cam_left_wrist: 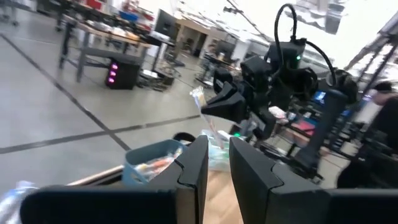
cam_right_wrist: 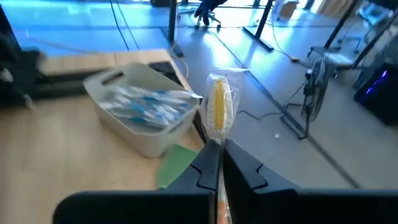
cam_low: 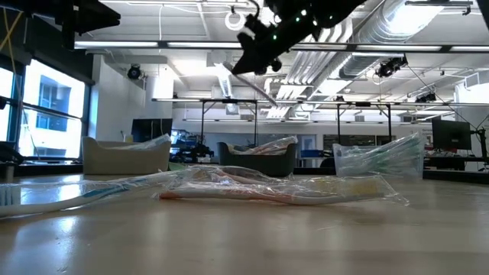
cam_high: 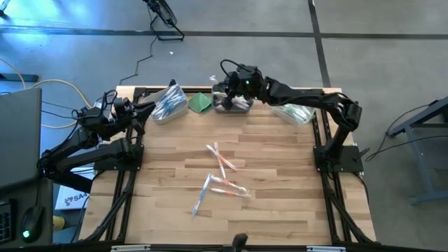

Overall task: Pick & Place Toothbrushes
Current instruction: Put the orange toothbrush into the blue bin

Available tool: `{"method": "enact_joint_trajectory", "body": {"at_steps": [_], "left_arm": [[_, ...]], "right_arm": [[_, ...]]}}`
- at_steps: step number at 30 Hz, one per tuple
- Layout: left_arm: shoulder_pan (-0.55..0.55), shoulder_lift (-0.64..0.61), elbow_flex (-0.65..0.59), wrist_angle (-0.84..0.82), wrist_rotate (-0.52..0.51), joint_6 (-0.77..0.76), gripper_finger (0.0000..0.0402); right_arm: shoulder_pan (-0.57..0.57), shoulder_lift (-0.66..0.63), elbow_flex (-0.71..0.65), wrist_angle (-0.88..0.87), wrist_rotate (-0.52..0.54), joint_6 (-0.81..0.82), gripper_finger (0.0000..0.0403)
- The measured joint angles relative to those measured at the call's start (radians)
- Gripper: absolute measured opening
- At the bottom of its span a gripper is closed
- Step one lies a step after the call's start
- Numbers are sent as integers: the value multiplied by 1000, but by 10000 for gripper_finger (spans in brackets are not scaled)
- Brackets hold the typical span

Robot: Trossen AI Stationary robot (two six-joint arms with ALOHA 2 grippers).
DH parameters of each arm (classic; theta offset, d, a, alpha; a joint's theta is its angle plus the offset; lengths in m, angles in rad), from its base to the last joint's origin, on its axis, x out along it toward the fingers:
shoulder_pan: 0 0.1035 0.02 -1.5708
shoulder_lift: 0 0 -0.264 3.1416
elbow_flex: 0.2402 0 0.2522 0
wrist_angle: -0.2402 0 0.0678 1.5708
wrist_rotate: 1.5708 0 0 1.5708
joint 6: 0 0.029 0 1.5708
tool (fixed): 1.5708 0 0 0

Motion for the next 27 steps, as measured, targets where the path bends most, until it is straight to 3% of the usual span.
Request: {"method": "enact_joint_trajectory", "body": {"at_steps": [8,20,27], "left_arm": [[0,0,0,0,-16,29,63],[0,0,0,0,-16,17,63],[0,0,0,1,-16,17,63]], "right_arm": [[-119,100,11,74,-203,-150,3],[-234,194,10,169,-414,-338,3],[-250,270,12,213,-423,-409,3]]}}
